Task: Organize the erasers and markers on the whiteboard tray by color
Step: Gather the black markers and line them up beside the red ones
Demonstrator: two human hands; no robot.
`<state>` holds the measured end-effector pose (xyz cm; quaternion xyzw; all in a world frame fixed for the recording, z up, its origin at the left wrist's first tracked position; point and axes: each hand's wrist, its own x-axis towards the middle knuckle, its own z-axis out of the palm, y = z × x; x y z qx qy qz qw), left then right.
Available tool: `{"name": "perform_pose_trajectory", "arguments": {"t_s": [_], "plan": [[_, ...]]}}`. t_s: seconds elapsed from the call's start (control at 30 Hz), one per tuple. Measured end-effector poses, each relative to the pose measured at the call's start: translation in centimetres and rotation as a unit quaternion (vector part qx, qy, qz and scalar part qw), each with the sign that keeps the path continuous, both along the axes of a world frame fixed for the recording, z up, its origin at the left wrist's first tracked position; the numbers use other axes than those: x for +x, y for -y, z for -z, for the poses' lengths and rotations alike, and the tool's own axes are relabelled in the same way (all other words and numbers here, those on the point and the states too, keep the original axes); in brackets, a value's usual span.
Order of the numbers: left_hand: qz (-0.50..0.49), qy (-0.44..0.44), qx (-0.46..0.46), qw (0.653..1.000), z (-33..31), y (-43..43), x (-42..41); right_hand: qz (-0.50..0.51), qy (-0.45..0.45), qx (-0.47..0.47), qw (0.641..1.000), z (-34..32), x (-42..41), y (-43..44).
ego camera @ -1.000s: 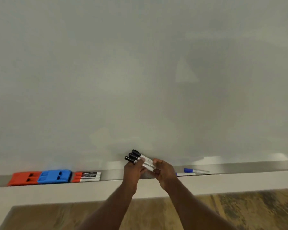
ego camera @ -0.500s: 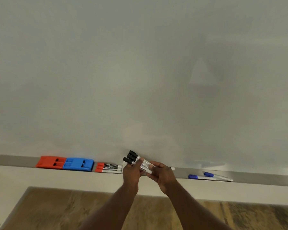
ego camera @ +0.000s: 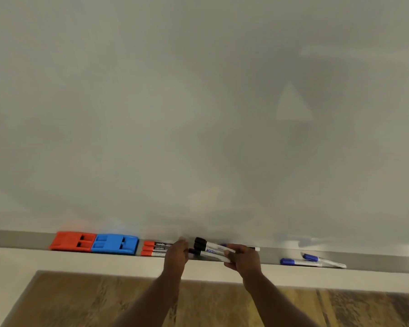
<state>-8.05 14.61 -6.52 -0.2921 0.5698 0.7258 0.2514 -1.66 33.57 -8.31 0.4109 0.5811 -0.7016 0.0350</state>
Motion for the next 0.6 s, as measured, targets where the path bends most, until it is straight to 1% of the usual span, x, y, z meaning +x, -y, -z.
{"name": "perform_pose_trajectory", "arguments": {"t_s": [0.1, 0.27, 0.43, 0.53, 0.6], "plan": [[0.085, 0.0, -0.069, 0.994, 0.7, 0.3, -0.7, -0.024, 0.019, 0.04, 0.999, 0.5, -0.6, 0.3], [0.193, -0.058, -0.164, 0.966, 1.7, 0.2, -0.7, -0.075, 0.036, 0.104, 0.991, 1.2, -1.6, 0.6], [0.225, -0.087, -0.202, 0.949, 1.3, -0.2, -1.0, -0.12, 0.057, 0.154, 0.979, 1.8, -2.5, 0.8], [0.246, -0.093, -0.225, 0.938, 1.2, -0.3, -1.1, -0.183, 0.075, 0.236, 0.952, 1.9, -3.2, 1.0], [0.257, -0.093, -0.249, 0.929, 1.3, -0.3, -1.4, -0.212, 0.082, 0.265, 0.937, 1.9, -3.5, 1.2]]}}
